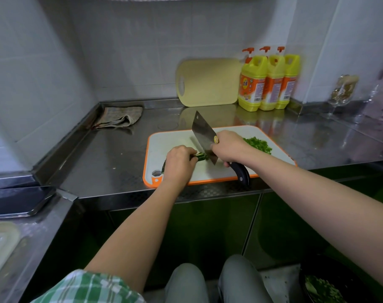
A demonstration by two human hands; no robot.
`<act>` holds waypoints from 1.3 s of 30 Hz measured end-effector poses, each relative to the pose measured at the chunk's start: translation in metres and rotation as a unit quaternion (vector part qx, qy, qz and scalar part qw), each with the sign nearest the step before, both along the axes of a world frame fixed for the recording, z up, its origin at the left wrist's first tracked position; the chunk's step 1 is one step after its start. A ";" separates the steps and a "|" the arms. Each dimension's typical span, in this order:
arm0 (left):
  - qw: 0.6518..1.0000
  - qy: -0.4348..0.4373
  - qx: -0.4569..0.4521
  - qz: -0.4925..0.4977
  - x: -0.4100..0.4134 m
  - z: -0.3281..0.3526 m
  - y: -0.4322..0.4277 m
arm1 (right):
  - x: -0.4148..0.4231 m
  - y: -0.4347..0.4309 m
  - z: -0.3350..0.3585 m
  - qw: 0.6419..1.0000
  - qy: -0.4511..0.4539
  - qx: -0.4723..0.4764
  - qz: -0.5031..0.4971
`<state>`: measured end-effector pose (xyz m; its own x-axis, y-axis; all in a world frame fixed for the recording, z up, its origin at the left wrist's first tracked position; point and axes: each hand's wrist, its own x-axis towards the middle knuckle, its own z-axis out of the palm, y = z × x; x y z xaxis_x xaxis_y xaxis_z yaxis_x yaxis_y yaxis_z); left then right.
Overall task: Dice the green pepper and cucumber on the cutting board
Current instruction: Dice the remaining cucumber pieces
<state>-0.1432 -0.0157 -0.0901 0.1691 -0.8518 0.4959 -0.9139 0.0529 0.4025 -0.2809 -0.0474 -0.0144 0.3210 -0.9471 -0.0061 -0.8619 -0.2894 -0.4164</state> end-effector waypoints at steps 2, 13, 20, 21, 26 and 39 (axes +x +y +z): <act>1.000 0.013 -0.007 0.001 0.000 0.000 0.001 | 0.000 0.004 0.009 0.999 0.026 0.021 0.011; 0.999 0.041 -0.005 0.005 0.001 -0.001 0.001 | 0.016 0.008 -0.005 0.997 0.055 0.046 0.006; 1.000 0.023 -0.004 0.020 0.000 -0.002 0.001 | 0.003 -0.001 -0.005 1.000 -0.020 0.018 -0.010; 0.999 0.028 -0.002 0.019 0.000 -0.002 0.001 | 0.002 0.000 -0.001 1.000 -0.014 0.022 -0.004; 0.999 0.044 0.001 0.021 0.001 -0.001 0.002 | 0.003 0.010 0.012 0.996 0.044 0.067 0.031; 0.998 0.064 0.002 0.012 0.001 -0.001 0.003 | 0.014 0.006 -0.016 1.000 -0.021 0.012 -0.017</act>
